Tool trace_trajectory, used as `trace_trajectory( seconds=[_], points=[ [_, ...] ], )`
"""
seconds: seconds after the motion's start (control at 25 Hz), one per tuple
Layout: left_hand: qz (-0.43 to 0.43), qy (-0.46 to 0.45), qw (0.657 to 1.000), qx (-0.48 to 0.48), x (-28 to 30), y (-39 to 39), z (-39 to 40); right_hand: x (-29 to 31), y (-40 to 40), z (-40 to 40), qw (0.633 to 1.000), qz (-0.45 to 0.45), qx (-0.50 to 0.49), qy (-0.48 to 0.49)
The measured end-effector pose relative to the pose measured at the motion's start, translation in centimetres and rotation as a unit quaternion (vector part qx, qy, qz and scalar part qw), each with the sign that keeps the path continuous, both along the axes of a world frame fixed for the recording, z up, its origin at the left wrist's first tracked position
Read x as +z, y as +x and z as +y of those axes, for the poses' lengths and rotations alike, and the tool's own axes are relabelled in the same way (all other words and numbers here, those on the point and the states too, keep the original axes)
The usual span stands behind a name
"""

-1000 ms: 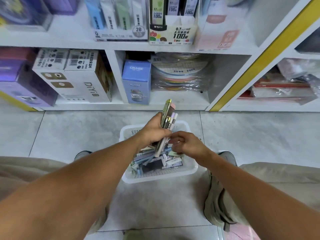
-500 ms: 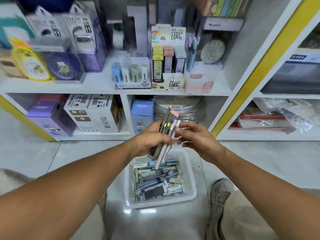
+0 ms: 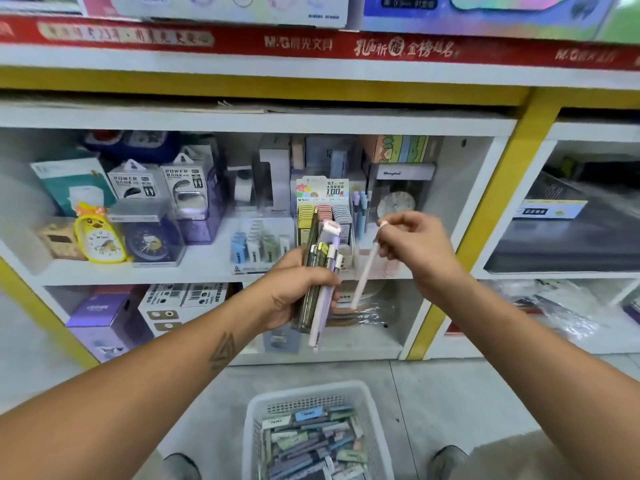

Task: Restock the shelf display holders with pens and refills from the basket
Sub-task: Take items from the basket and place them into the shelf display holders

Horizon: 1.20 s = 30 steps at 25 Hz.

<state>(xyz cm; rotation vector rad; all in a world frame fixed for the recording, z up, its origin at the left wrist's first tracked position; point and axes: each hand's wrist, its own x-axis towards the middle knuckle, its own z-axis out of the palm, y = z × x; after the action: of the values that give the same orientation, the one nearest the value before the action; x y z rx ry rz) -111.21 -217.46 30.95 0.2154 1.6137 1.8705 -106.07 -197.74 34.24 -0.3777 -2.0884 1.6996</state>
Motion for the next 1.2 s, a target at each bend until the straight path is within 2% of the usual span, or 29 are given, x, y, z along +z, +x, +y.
trace_trajectory(
  seconds=[0.08, 0.2, 0.36, 0.6, 0.72, 1.04, 1.2],
  points=[
    [-0.007, 0.018, 0.999, 0.025, 0.5, -1.3, 0.7, 1.8, -1.0, 2.2, 0.994, 0.068, -0.057, 0.063],
    [-0.002, 0.039, 0.998, 0.051, 0.8, -2.8, 2.0, 2.7, -2.5, 4.4, 0.963, 0.133, -0.111, 0.207],
    [-0.001, 0.049, 0.997, 0.054, 1.2, -4.3, 4.0, 0.2, -5.2, 6.3, 0.935, 0.103, -0.113, 0.321],
    [-0.008, 0.039, 0.998, 0.042, 1.5, -6.3, 5.7, -2.7, -9.0, 8.2, 0.928, 0.086, -0.077, 0.354],
    [-0.021, 0.042, 0.997, 0.061, 1.2, -7.1, 5.9, -3.2, -10.7, 8.3, 0.919, 0.037, -0.094, 0.380],
    [0.007, 0.039, 0.997, 0.064, 1.0, -7.6, 5.2, -3.4, -11.8, 8.4, 0.890, 0.005, -0.079, 0.448],
    [0.011, 0.037, 0.998, 0.059, 1.1, -7.6, 5.1, -3.8, -12.4, 8.3, 0.860, -0.035, -0.039, 0.507]
  ],
)
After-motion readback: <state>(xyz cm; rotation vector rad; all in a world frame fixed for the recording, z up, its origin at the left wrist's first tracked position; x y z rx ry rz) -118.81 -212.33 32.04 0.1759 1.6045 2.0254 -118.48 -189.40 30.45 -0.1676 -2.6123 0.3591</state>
